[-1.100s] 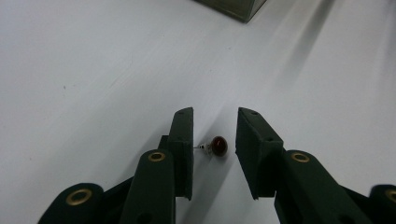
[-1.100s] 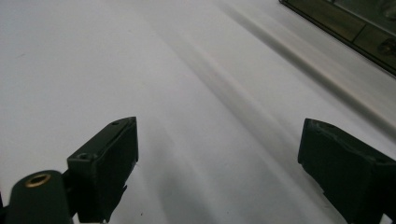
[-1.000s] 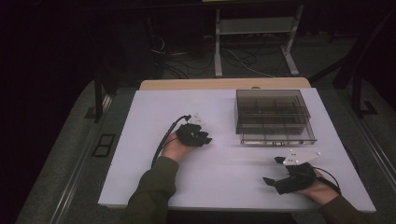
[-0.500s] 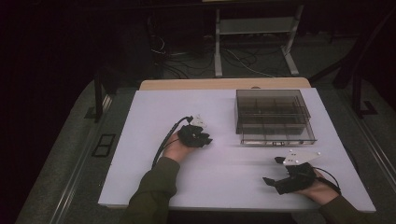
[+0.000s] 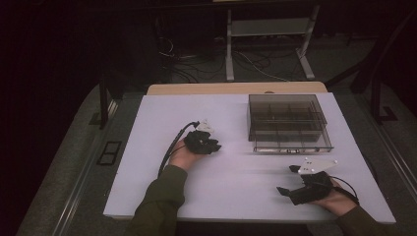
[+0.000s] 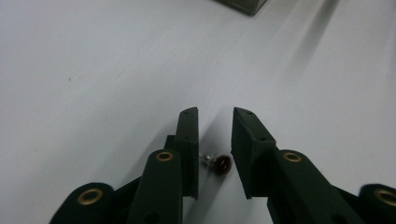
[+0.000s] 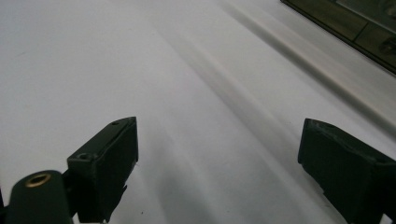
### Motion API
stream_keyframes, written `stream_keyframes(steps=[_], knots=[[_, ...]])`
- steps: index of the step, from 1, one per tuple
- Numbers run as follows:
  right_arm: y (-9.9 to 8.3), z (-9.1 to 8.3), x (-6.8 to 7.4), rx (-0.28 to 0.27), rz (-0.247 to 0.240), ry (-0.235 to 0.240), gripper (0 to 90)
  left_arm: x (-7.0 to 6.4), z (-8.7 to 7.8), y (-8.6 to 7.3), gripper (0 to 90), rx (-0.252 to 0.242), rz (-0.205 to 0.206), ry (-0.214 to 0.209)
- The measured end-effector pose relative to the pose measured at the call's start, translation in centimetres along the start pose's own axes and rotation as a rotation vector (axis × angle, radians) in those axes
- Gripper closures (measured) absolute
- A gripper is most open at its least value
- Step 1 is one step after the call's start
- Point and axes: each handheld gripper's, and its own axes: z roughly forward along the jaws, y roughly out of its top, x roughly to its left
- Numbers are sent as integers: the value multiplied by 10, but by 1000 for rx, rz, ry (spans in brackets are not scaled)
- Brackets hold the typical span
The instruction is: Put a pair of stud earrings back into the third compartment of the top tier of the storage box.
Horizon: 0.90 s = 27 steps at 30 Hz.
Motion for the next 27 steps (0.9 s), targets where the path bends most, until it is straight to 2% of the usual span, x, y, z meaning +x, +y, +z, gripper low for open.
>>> stream_keyframes(steps=[12, 13, 17, 23, 25, 27], knots=[[0, 0, 0, -1, 2, -1, 116, 1, -9, -7, 641, 30, -50, 49], [0, -1, 0, -1, 1, -2, 116, 1, -11, -8, 640, 31, -42, 57], [0, 0, -1, -1, 0, 0, 116, 4, -16, -14, 640, 16, -59, 65], [1, 1, 0, 2, -7, 1, 116, 6, -9, -15, 684, 19, -46, 75], [1, 1, 0, 3, -5, 0, 116, 7, -9, -16, 723, 18, -54, 72], [1, 0, 0, 2, -4, -1, 116, 7, -10, -17, 726, 14, -54, 65]])
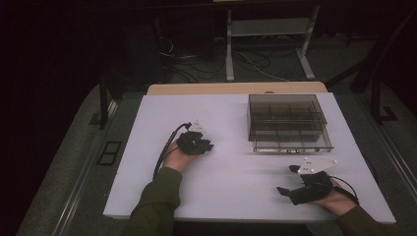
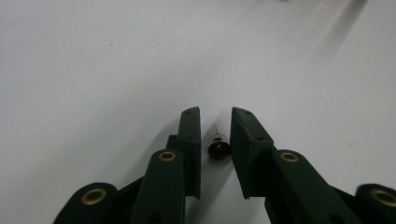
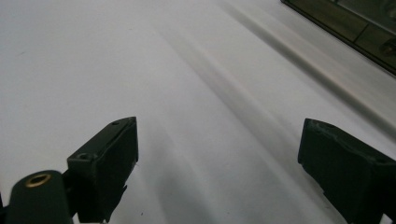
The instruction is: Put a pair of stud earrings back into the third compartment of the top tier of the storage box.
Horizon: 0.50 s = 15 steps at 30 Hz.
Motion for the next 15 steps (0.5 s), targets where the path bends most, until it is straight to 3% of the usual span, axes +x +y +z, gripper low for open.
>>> stream_keyframes(steps=[4, 8, 15], knots=[[0, 0, 0, 1, -1, 0, 116, 1, -1, -1, 723, -1, -16, -11], [0, 0, 0, 1, -2, 0, 116, 2, -1, -1, 777, -2, -9, -4], [0, 1, 0, 2, -1, 1, 116, 2, -1, -1, 788, 3, 6, 0]])
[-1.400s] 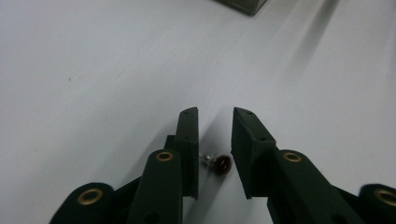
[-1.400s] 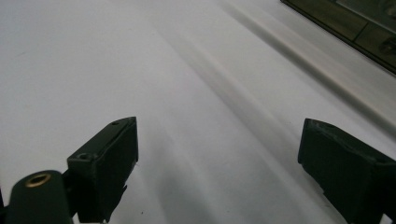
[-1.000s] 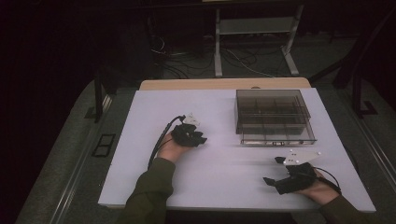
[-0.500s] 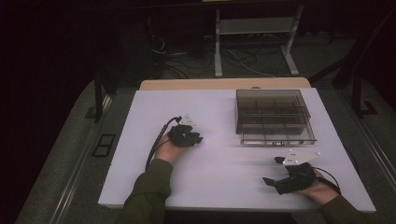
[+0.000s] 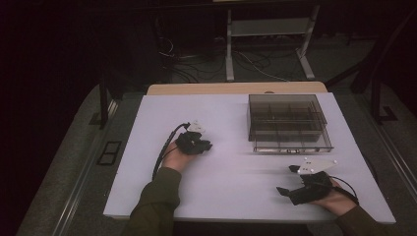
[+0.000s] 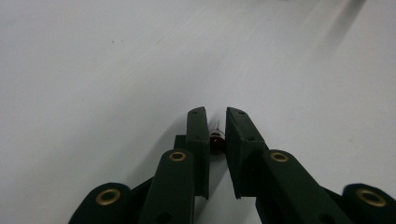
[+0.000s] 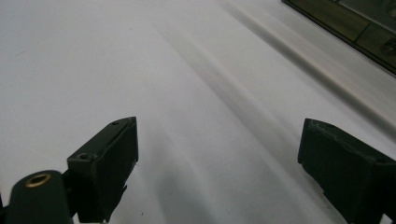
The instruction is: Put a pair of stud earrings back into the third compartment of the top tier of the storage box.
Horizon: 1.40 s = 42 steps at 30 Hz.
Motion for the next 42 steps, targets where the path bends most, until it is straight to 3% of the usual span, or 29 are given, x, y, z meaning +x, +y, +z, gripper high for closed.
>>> stream_keyframes(steps=[9, 26, 42], knots=[[0, 0, 0, -2, -2, 3, 116, -1, -1, 2, 788, -9, 2, -15], [1, 1, 0, -2, -4, 10, 116, -9, -19, 16, 787, -122, -26, -74], [2, 2, 0, -4, -6, 12, 116, -27, -33, 40, 786, -183, 9, -164]])
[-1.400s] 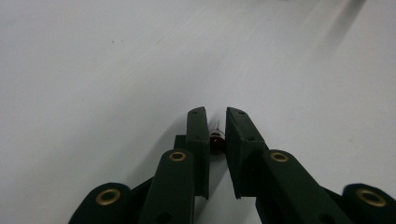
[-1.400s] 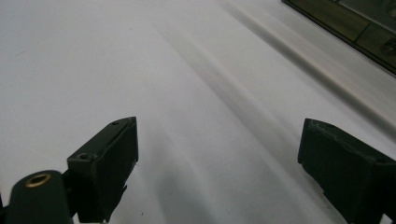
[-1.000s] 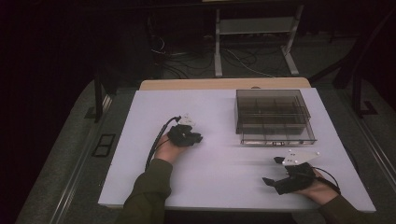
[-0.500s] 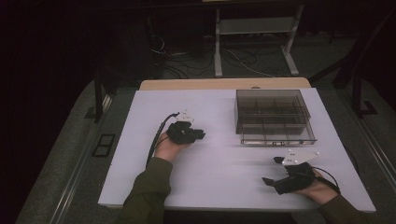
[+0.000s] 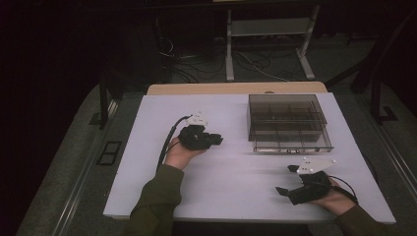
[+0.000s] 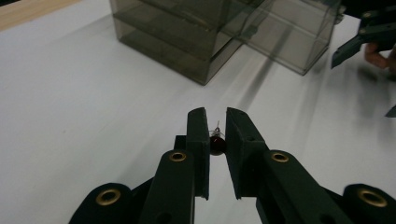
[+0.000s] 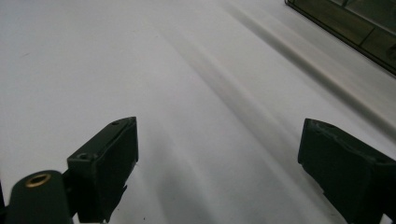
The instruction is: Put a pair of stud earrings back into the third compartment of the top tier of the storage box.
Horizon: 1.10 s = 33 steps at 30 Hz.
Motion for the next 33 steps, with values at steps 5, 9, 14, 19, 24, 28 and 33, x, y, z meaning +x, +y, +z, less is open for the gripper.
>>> stream_keyframes(steps=[5, 9, 14, 19, 24, 28, 33], knots=[[0, 0, 0, 4, -3, 0, 116, -8, 0, 8, 786, -9, 12, -25], [0, 0, 0, 3, -3, -1, 116, -14, 2, 15, 786, -14, 31, -42], [0, 1, 1, 6, -6, 0, 116, -24, 6, 25, 786, -23, 58, -61], [0, 0, 1, 5, -1, 0, 116, -29, 12, 35, 786, -27, 89, -76], [0, 0, 1, 3, -2, 2, 116, -36, 20, 46, 786, -33, 112, -94], [0, 0, 1, 2, -1, 1, 116, -40, 27, 55, 786, -41, 127, -109], [0, 0, 1, 1, 1, 1, 116, -44, 37, 68, 786, -29, 156, -128]])
